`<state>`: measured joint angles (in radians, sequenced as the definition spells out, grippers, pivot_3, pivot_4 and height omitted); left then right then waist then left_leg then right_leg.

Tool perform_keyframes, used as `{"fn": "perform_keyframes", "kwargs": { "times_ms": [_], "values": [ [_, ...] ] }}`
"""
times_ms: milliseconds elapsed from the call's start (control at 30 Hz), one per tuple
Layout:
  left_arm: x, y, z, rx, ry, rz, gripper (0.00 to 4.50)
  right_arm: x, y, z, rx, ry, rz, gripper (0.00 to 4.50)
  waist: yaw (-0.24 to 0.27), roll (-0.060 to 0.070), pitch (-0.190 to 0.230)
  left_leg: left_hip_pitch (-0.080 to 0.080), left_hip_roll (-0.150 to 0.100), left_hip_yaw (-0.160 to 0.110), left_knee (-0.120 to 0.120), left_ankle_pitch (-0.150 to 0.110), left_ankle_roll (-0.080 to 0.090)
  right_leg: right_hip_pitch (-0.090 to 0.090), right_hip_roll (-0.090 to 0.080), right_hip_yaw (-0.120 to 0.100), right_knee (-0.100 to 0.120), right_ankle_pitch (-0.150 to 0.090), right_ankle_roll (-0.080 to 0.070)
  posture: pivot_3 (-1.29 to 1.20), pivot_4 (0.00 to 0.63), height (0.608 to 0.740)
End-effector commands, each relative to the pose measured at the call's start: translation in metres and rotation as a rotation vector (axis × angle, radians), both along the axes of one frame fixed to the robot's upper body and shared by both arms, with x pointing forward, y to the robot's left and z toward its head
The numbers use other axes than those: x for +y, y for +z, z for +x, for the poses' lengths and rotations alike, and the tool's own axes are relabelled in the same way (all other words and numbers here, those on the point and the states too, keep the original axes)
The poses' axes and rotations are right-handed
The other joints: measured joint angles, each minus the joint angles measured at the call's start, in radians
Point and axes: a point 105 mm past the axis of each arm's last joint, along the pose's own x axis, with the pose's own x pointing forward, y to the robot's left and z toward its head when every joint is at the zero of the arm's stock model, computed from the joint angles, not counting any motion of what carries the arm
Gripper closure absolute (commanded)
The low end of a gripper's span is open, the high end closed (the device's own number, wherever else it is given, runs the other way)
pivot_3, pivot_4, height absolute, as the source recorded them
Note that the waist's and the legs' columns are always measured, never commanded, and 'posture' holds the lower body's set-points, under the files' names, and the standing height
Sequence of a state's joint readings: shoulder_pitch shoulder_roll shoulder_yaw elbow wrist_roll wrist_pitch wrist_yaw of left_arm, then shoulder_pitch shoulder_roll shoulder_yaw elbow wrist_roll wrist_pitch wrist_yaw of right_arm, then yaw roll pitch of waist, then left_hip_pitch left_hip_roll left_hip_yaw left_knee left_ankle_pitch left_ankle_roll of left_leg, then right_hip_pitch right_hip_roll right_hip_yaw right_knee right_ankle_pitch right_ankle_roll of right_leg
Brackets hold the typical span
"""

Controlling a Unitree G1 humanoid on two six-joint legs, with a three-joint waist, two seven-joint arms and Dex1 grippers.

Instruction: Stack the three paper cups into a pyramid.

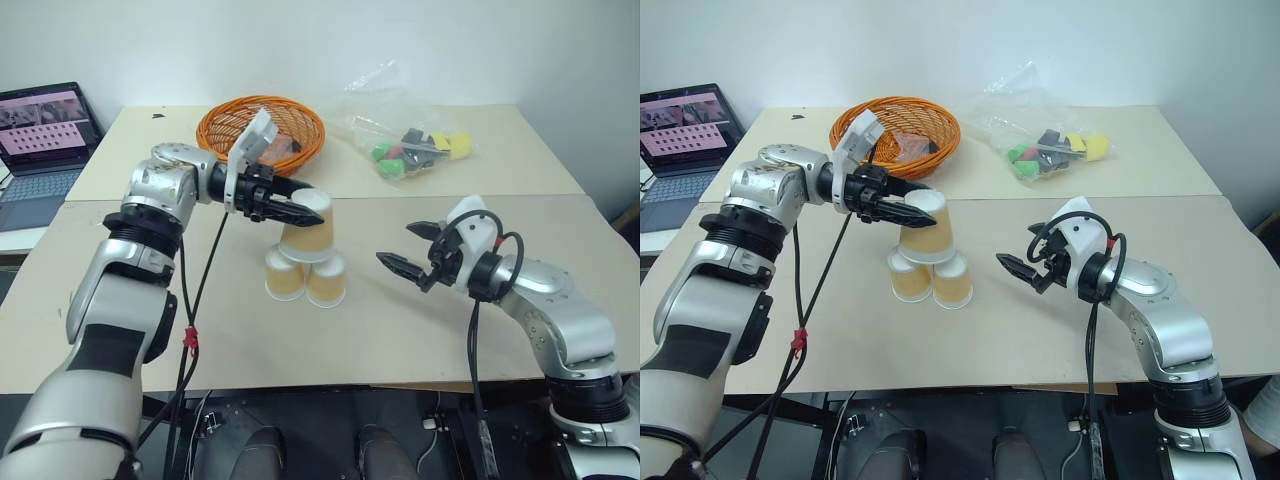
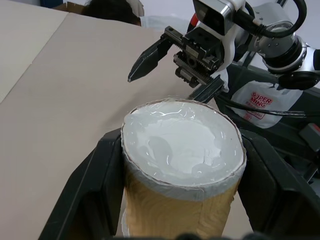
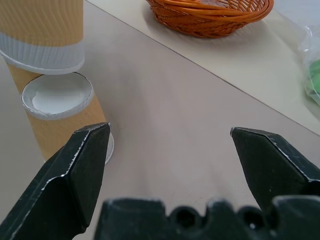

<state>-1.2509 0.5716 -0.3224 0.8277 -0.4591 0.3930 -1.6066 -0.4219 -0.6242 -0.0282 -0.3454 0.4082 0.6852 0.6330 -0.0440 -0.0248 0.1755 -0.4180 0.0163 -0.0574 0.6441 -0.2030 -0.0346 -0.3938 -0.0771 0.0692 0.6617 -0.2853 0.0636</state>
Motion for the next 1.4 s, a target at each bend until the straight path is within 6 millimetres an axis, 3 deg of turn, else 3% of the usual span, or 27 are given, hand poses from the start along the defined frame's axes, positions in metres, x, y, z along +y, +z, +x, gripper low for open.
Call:
{"fn": "perform_keyframes", "kwargs": {
  "times_ms": [33, 433, 1233, 1300, 1400],
  "values": [
    [-0.001, 0.007, -0.005, -0.028, -0.031, -0.011, 1.9, -0.003, 0.016, -0.003, -0.059, 0.004, -0.003, 0.0, 0.0, 0.0, 0.0, 0.0, 0.0, 0.0, 0.0, 0.0, 0.0, 0.0, 0.0, 0.0, 0.0, 0.0, 0.0, 0.0, 0.15, 0.74],
    [-0.002, -0.003, -0.005, -0.025, -0.036, -0.004, 1.9, -0.003, 0.018, -0.006, -0.059, 0.015, -0.004, 0.0, 0.001, 0.0, 0.0, 0.0, 0.0, 0.0, 0.001, 0.0, 0.0, 0.0, 0.0, 0.0, 0.0, 0.0, 0.0, 0.0, 0.15, 0.74],
    [-0.006, -0.003, -0.001, -0.06, -0.034, 0.014, 1.9, -0.003, 0.021, -0.009, -0.066, 0.017, 0.015, 0.0, 0.002, 0.0, 0.0, 0.0, 0.0, 0.0, 0.002, 0.0, 0.0, 0.001, 0.0, 0.0, 0.001, 0.0, 0.0, 0.0, 0.15, 0.74],
    [-0.006, -0.003, 0.0, -0.065, -0.03, 0.016, 0.89, -0.004, 0.022, -0.009, -0.067, 0.016, 0.015, 0.0, 0.002, 0.0, 0.0, 0.0, 0.0, 0.0, 0.002, 0.0, 0.0, 0.001, 0.0, 0.0, 0.001, 0.0, 0.0, 0.0, 0.15, 0.74],
    [-0.005, -0.002, 0.002, -0.081, -0.023, 0.016, 0.02, -0.004, 0.022, -0.008, -0.067, 0.016, 0.014, 0.0, 0.001, 0.0, 0.0, 0.0, 0.0, 0.0, 0.002, 0.0, 0.0, 0.0, 0.0, 0.0, 0.001, 0.0, 0.0, 0.0, 0.15, 0.74]
  ]
}}
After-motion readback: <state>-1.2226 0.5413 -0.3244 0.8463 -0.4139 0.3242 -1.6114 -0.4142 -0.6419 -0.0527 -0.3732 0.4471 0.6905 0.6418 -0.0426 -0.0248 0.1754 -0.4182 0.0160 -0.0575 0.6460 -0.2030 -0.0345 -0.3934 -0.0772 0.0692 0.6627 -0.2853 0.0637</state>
